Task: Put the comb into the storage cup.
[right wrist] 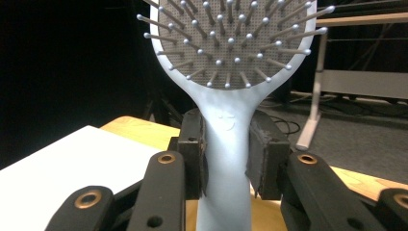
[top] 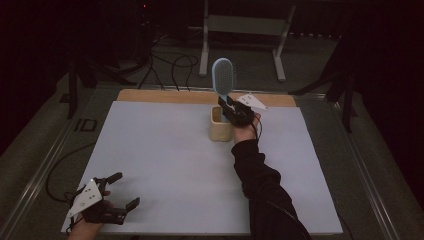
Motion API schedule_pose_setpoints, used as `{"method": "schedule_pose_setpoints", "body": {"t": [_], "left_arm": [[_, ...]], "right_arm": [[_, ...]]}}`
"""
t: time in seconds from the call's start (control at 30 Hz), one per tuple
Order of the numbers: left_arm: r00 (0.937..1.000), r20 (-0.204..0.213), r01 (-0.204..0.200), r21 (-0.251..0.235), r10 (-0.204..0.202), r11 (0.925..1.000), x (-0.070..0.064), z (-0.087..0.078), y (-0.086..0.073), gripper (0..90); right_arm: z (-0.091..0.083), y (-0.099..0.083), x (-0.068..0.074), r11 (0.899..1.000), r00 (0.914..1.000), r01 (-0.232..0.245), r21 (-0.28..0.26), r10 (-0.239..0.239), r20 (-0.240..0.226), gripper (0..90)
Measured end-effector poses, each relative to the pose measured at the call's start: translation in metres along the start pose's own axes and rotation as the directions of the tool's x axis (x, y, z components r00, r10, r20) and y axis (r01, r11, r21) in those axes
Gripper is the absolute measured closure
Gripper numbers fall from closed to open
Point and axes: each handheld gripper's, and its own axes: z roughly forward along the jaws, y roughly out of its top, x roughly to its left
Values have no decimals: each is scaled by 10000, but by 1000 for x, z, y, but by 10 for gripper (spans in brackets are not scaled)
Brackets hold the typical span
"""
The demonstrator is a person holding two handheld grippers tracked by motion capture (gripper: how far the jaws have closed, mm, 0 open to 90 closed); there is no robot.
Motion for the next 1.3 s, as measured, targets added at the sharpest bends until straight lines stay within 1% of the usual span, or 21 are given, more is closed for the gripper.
{"method": "schedule_pose_setpoints", "body": {"t": [0.37,0.43,0.47,0.53,0.6,0.7,0.77,0.83,0.87,0.9,0.93,0.97,1.0,1.07,1.13,1.2,1.23,1.27,1.3], "left_arm": [[10000,-3,-3,-19,3,10000,0,0,0,0],[10000,-5,4,-23,-4,10000,0,0,0,0],[10000,-6,5,-21,-5,10000,0,0,0,0],[10000,-3,7,-31,-7,10000,0,0,0,0],[10000,-11,8,-24,-8,10000,0,0,-1,0],[10000,-17,10,-26,-10,10000,0,0,-1,0],[10000,-17,10,-28,-10,10000,0,0,-1,0],[10000,-20,-11,-9,11,10000,0,0,-1,0],[10000,-15,1,-20,-1,10000,0,0,-1,0],[10000,-20,0,-27,0,10000,0,0,-1,0],[10000,-25,0,-25,0,10000,0,0,-1,0],[10000,-28,-1,-29,1,10000,0,0,-1,0],[10000,-36,-10,-24,9,10000,0,0,-1,0],[10000,-31,-9,-24,9,10000,0,0,-1,0],[10000,-35,-4,-15,3,10000,0,0,-1,0],[10000,-35,-10,-19,10,10000,0,0,0,0],[10000,-37,-19,-20,19,10000,0,0,0,0],[10000,-37,-17,-18,17,10000,0,0,0,0],[10000,-42,-18,-11,18,10000,0,0,0,0]], "right_arm": [[-3,-9,1,9991,9989,382,-173,-387,-282,708],[-3,-12,1,9981,9978,595,-169,-600,-292,707],[-3,-13,1,9979,9971,629,-142,-634,-417,707],[-3,-15,2,9960,9953,878,-132,-883,-395,707],[-2,-16,2,9959,9944,900,-33,-900,-550,705],[-1,-16,3,9936,9923,1127,51,-1122,-527,704],[-1,-15,3,9938,9925,1103,103,-1096,-538,701],[-1,-15,2,9941,9933,1078,115,-1073,-424,689],[-1,-15,2,9943,9936,1065,104,-1060,-396,659],[-2,-15,2,9951,9946,983,134,-977,-355,573],[-1,-15,2,9962,9955,841,221,-831,-452,491],[0,-16,2,9962,9958,776,385,-756,-510,426],[0,-17,2,9958,9955,812,424,-790,-521,380],[-1,-18,2,9956,9949,857,389,-835,-560,317],[-2,-16,2,9965,9960,752,372,-732,-520,219],[-3,-15,1,9949,9937,900,463,-866,-714,133],[-3,-15,1,9944,9931,939,491,-901,-746,105],[-3,-14,2,9946,9938,915,495,-881,-679,101],[-4,-14,1,9944,9937,909,539,-870,-713,90]]}}
